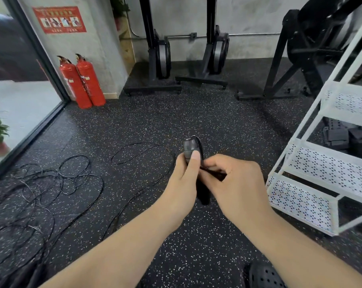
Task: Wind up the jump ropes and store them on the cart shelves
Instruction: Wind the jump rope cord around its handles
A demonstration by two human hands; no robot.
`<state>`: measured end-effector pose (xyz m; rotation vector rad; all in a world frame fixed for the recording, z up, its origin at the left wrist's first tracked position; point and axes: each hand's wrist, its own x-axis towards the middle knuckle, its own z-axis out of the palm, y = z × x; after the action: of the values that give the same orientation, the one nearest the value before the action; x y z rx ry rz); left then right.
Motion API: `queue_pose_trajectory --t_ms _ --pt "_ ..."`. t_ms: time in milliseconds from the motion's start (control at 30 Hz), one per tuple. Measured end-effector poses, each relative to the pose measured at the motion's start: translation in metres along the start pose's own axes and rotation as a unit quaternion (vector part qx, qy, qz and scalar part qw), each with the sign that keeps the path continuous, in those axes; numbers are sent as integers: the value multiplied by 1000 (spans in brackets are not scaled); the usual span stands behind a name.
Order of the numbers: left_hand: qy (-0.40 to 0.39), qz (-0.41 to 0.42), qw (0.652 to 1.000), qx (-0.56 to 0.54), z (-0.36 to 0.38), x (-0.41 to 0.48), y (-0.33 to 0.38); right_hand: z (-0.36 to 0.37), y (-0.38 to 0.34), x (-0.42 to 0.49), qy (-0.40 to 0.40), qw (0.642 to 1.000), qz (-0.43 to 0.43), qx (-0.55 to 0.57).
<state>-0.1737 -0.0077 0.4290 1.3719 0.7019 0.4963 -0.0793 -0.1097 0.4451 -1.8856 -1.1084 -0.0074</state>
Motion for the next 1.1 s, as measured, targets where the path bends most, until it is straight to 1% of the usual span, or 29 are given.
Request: queue_pose_trajectory --t_ms 67,167,200,233,300,400,467,567,633,667,733,767,800,833,867,900,933,967,1000,1033,1100 --pt "-7 2 1000 -6 -2 0 0 -4 0 6 -41 999 -3 -8" --pt "-2 16 1000 -6 -8 4 4 -24 2 22 -141 990 -4 -13" --pt "1 20 1000 4 -10 5 6 -30 3 25 -155 988 5 -16" --pt "-1 24 1000 19 -10 5 6 -35 4 28 -151 988 18 -19" --pt "-17 26 999 29 -9 4 5 -40 8 30 -111 992 47 -25" --pt "-65 18 997 -24 -6 1 9 -38 11 29 -63 994 85 -11" --pt "-92 22 995 -32 -6 0 11 -39 13 31 -60 993 101 19" --pt "-80 33 995 -40 -6 3 9 -45 15 33 -110 977 128 128" --pt "-63 33 997 -41 -6 4 5 -50 16 34 -138 964 144 179" --pt "-57 31 997 -40 -7 5 5 -51 17 35 -135 960 150 196" --pt "-51 29 997 -42 -8 6 5 -49 16 35 -89 953 171 235" --pt "-50 33 997 -40 -8 6 5 -45 16 34 -53 940 193 276" --pt "-47 41 997 -34 -7 6 5 -39 15 33 -14 914 224 338" --pt "-40 51 998 -22 -7 7 3 -32 11 30 21 870 266 414" --pt "-30 63 998 -6 -5 7 1 -24 7 27 50 816 308 486" --pt "-22 75 997 14 -4 8 0 -15 2 24 74 765 342 541" --pt "-19 89 995 35 -3 8 0 -7 0 22 91 728 364 574" --pt "-18 100 993 57 -2 9 -2 1 -1 21 102 707 375 592" --pt "-14 109 991 79 -1 10 -2 6 -2 20 108 696 378 601" --pt "-5 115 988 100 -1 11 -4 8 -4 21 112 692 375 606" --pt "18 124 982 141 -1 12 -5 7 -10 23 117 703 353 606"
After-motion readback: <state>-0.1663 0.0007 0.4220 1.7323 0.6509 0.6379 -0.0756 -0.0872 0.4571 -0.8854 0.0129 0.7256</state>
